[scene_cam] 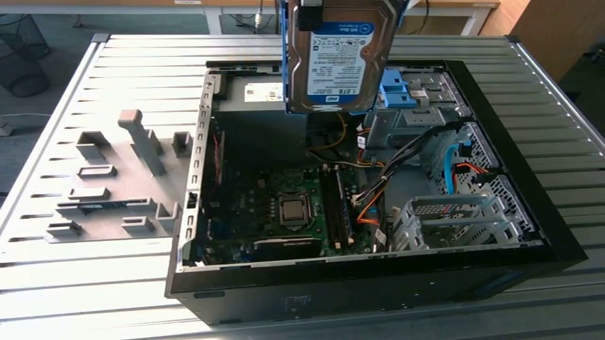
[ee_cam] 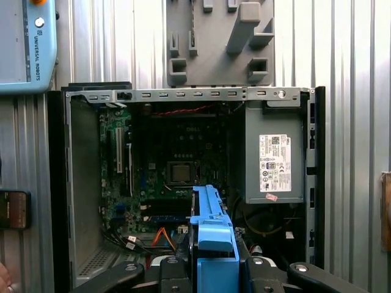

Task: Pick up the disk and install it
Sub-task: 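Insert the disk into the insertion slot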

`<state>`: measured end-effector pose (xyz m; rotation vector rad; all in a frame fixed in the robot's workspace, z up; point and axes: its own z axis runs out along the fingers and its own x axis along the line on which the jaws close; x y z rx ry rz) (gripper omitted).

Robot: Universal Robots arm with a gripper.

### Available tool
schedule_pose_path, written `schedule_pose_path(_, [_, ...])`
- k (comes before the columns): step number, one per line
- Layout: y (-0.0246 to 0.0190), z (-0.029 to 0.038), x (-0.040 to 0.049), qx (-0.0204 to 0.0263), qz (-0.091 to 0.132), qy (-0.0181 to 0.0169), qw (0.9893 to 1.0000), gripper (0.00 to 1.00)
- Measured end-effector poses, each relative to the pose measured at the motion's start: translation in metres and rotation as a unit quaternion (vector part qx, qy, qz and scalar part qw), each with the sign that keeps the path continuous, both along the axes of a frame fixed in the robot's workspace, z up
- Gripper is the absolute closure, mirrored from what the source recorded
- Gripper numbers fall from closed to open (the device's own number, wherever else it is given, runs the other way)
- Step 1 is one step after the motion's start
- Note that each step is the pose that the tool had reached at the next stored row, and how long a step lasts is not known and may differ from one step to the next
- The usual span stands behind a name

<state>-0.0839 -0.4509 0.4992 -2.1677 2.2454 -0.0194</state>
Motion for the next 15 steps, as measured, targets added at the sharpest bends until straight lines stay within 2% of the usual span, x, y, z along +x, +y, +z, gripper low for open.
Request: schedule_pose_path(15, [-0.0002,0.0,0.0029,0.0,0.0,0.0,1.0,0.64])
